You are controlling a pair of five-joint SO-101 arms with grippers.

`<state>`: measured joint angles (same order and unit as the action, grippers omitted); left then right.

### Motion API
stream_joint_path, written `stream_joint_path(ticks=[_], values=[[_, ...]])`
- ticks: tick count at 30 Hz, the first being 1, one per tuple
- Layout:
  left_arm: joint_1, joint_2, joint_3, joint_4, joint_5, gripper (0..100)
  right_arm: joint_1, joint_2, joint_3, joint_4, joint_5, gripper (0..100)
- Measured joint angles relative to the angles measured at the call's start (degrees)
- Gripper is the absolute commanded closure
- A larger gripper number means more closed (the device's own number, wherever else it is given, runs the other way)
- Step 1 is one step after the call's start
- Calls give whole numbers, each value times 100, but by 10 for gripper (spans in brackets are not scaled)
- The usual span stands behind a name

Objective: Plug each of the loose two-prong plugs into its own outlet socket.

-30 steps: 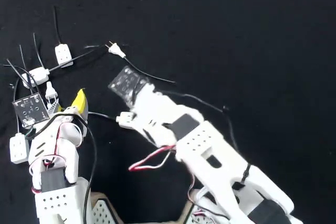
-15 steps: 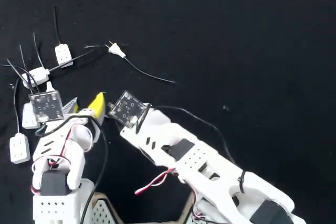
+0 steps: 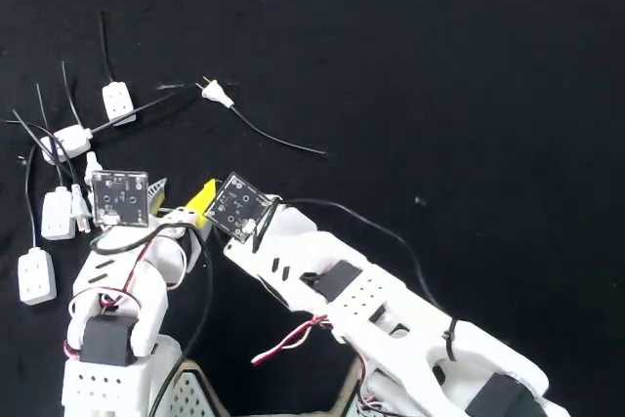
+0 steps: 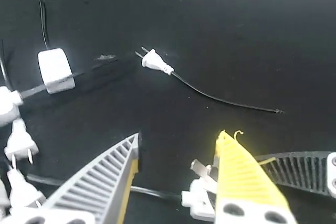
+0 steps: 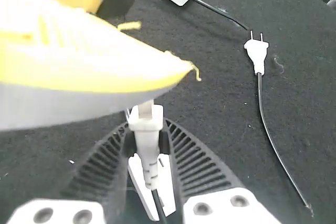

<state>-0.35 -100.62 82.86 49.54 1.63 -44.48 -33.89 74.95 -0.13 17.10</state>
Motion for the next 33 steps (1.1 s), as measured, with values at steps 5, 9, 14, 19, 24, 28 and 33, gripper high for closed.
stream_joint_path(ticks=[5, 9, 14, 19, 24, 28, 33], values=[[0, -70, 492, -501, -431, 762, -9, 0, 9, 0, 9, 988], [18, -26, 580, -659, -510, 762, -9, -18, 9, 79, 9, 988], [18, -79, 580, -703, -510, 762, -9, -721, 88, 580, 9, 988], [-79, -79, 580, -703, -510, 762, -9, -1521, 360, 1064, 9, 988], [-211, -79, 580, -703, -519, 762, -9, -1943, 545, 1064, 9, 988], [-211, -79, 580, -703, -519, 762, -9, -2110, 545, 1275, 9, 988], [-211, -79, 580, -703, -510, 762, -9, -2224, 545, 1284, 9, 988]])
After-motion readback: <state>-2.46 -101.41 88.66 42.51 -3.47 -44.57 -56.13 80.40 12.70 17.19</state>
